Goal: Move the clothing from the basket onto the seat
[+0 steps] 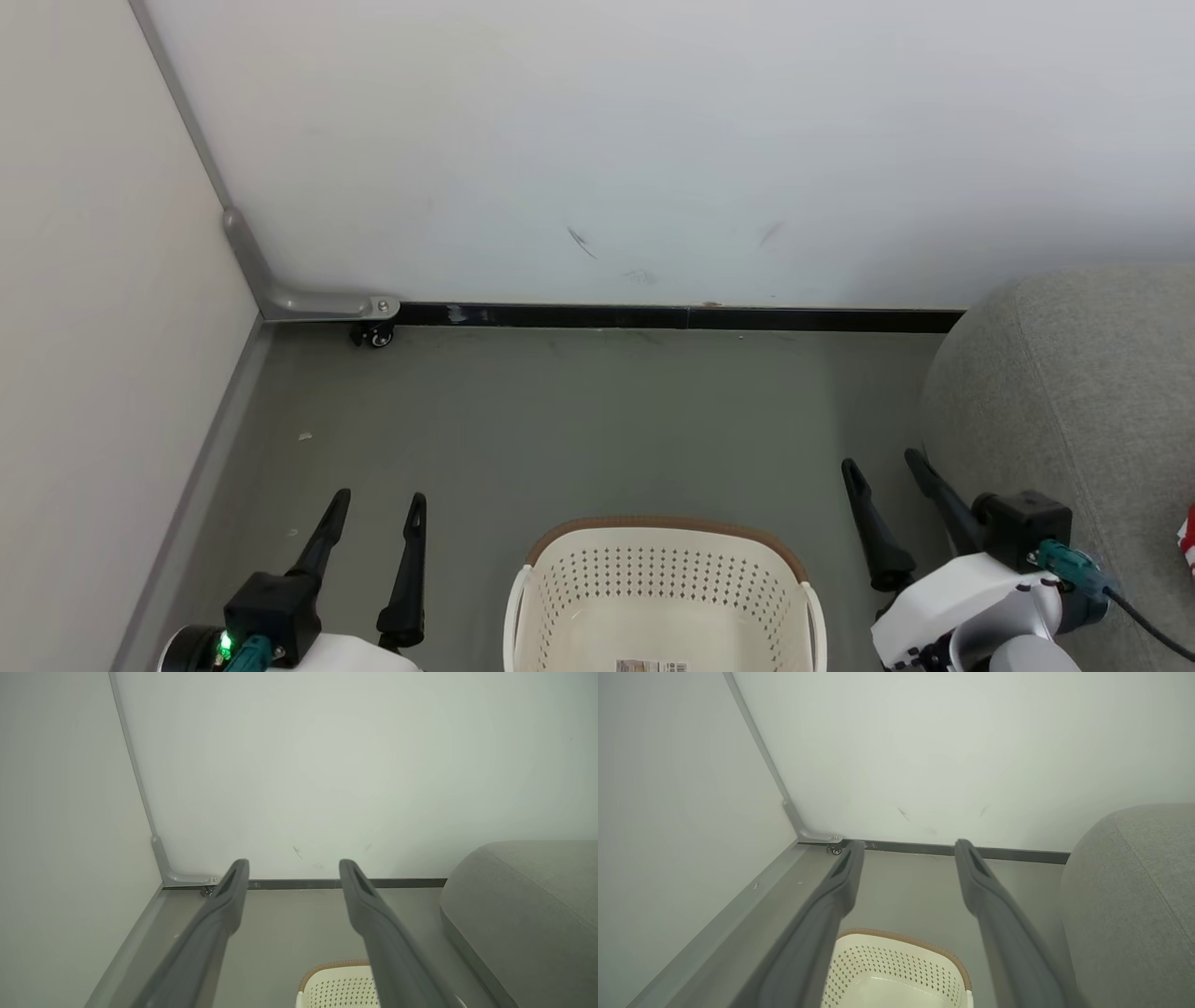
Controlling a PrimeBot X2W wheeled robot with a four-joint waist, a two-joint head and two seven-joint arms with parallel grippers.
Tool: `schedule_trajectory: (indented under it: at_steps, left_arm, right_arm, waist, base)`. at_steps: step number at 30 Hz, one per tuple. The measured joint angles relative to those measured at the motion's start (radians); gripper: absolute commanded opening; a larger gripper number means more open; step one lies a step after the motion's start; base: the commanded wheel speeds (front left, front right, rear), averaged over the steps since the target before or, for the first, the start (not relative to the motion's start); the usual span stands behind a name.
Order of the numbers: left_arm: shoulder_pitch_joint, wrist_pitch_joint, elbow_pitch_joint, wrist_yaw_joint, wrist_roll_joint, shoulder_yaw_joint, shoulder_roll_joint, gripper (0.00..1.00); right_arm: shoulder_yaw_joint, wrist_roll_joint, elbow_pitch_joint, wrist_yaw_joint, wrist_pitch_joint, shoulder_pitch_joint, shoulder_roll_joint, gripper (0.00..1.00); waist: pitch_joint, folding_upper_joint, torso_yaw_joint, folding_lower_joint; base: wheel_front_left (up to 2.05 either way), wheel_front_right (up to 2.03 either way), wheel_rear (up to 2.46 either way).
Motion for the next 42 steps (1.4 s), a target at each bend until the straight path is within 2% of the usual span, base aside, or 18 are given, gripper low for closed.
schedule_trajectory:
  at_steps: [10, 19, 27, 42]
  left_arm:
    - [0.022, 0.0, 0.011, 0.0, 0.012, 0.004, -0.004, 1.0]
    - [0.022, 0.0, 0.01, 0.0, 0.022, 0.006, -0.011, 1.0]
    - [0.024, 0.0, 0.02, 0.008, 0.033, 0.023, -0.012, 1.0]
    - [0.043, 0.0, 0.046, 0.025, 0.033, 0.035, -0.02, 1.0]
  right_arm:
    - [-0.023, -0.046, -0.053, 0.0, 0.017, 0.07, 0.011, 1.0]
    - [-0.005, -0.064, -0.104, 0.0, 0.035, 0.112, 0.015, 1.0]
    - [0.017, -0.018, -0.149, 0.0, 0.044, 0.144, 0.015, 1.0]
    - [0.011, -0.013, -0.213, 0.0, 0.044, 0.18, 0.015, 1.0]
  waist:
    - [-0.015, 0.0, -0.018, 0.0]
    - [-0.024, 0.0, -0.041, 0.0]
    - [-0.029, 0.0, -0.058, 0.0]
    - [-0.02, 0.0, -0.063, 0.0]
  base:
    - [0.0, 0.0, 0.0]
    - [0.0, 0.0, 0.0]
    - [0.0, 0.0, 0.0]
    - [0.0, 0.0, 0.0]
